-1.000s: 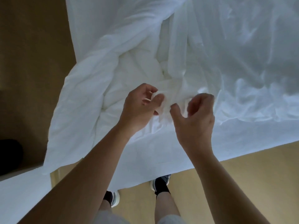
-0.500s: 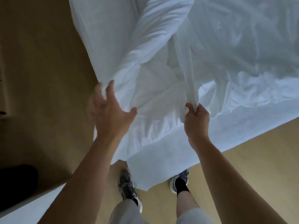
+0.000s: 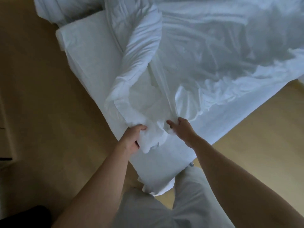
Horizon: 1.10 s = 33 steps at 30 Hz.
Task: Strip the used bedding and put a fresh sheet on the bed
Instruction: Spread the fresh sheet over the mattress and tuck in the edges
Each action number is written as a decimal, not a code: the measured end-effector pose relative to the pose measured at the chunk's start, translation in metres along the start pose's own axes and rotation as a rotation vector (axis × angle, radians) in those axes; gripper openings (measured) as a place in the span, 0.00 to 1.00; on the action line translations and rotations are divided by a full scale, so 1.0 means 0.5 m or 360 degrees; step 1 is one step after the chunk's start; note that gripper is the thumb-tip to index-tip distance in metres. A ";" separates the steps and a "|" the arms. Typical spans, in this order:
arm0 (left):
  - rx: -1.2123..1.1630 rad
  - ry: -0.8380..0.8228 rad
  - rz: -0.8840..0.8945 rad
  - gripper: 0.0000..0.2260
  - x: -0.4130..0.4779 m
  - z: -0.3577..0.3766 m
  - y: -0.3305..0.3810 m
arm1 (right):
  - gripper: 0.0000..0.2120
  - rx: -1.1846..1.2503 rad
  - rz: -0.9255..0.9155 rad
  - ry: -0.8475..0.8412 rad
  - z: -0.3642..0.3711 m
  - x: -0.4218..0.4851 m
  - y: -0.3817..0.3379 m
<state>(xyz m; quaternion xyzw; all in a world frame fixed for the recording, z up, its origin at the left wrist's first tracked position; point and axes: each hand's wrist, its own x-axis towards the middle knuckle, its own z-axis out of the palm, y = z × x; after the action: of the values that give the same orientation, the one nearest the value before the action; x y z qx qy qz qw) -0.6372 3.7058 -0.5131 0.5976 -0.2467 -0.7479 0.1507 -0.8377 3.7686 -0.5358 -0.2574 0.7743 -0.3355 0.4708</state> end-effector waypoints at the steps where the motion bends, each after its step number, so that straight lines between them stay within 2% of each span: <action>1: -0.0021 -0.0004 0.0042 0.14 -0.001 0.019 0.016 | 0.13 0.0037 -0.0018 -0.0026 -0.005 -0.009 -0.005; 6: -0.0074 -0.0027 0.0183 0.15 -0.038 0.104 0.091 | 0.09 0.0345 -0.0079 -0.0125 -0.069 -0.055 -0.055; 11: -0.0258 -0.0022 0.0485 0.17 -0.100 0.193 0.230 | 0.17 0.0880 -0.0240 -0.0386 -0.173 -0.071 -0.158; 14: -0.0392 -0.0007 0.0670 0.18 -0.136 0.262 0.331 | 0.16 0.1198 -0.0255 -0.0215 -0.223 -0.068 -0.234; 17: -0.0443 0.0071 0.0816 0.15 -0.158 0.350 0.403 | 0.13 0.1302 -0.0240 -0.0098 -0.254 -0.057 -0.308; 19: -0.0407 0.0170 0.0916 0.10 -0.161 0.400 0.433 | 0.16 0.1416 -0.0204 -0.0218 -0.280 -0.047 -0.349; 21: -0.0273 0.0261 0.1094 0.05 -0.155 0.428 0.452 | 0.22 0.1705 -0.0152 -0.0420 -0.310 -0.039 -0.373; 24: 0.0038 0.0206 0.1287 0.07 -0.138 0.437 0.466 | 0.23 0.1988 -0.0171 -0.0557 -0.331 -0.033 -0.378; 29: 0.0507 -0.0188 0.1003 0.10 -0.075 0.390 0.490 | 0.21 0.1559 -0.0194 -0.0299 -0.274 -0.006 -0.372; 31: 0.0702 -0.0276 0.0926 0.09 -0.052 0.361 0.498 | 0.19 0.1565 -0.0183 -0.0200 -0.235 -0.004 -0.371; 33: 0.0683 -0.0344 0.0897 0.07 -0.034 0.334 0.509 | 0.18 0.1645 -0.0132 -0.0116 -0.200 -0.002 -0.361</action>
<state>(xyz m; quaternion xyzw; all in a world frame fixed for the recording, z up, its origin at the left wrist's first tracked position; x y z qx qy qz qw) -0.8124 3.5344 -0.3320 0.4417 -0.5673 -0.6671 0.1949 -0.9125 3.6810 -0.3647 -0.0334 0.4797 -0.6833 0.5494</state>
